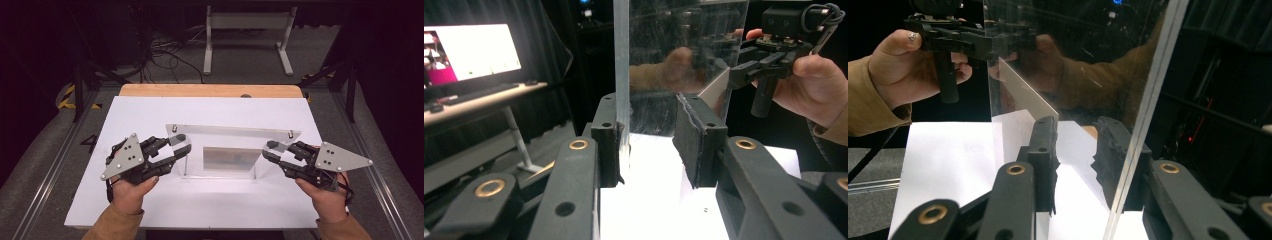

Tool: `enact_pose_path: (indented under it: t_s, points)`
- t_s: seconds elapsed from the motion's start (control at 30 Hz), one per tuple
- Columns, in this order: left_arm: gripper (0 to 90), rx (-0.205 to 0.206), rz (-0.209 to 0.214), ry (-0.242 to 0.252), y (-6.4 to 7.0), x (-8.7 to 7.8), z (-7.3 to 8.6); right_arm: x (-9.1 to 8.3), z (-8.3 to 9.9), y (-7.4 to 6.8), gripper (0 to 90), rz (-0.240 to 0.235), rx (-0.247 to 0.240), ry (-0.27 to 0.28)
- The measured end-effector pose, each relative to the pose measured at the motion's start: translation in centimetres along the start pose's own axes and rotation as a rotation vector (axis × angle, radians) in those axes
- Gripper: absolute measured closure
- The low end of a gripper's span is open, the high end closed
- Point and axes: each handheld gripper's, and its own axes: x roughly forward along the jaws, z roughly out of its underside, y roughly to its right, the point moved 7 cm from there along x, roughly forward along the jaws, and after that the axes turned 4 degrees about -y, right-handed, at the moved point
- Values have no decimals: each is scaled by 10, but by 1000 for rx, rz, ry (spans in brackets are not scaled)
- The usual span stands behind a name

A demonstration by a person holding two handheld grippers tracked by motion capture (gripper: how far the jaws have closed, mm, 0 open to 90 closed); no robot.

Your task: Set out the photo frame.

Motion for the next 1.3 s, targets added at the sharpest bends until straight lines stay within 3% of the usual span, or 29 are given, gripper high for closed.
enact_pose_path:
  t_s: [0.2, 0.33, 0.8, 1.1, 1.3]
  points:
    - [608, -48, -16, 12, -16, 2, 10, 12, 3, 3, 664, 1, 24, 47]
    - [610, -61, -14, 32, -18, 4, 12, 16, 5, 7, 660, -2, 39, 66]
    - [590, -90, -48, 21, -28, 13, 17, 28, 9, 26, 576, 41, 44, 69]
    - [469, -110, -81, -40, -40, 30, 34, 39, 20, 43, 515, 98, 62, 41]
    - [399, -112, -108, -76, -45, 40, 46, 47, 30, 47, 414, 120, 79, 11]
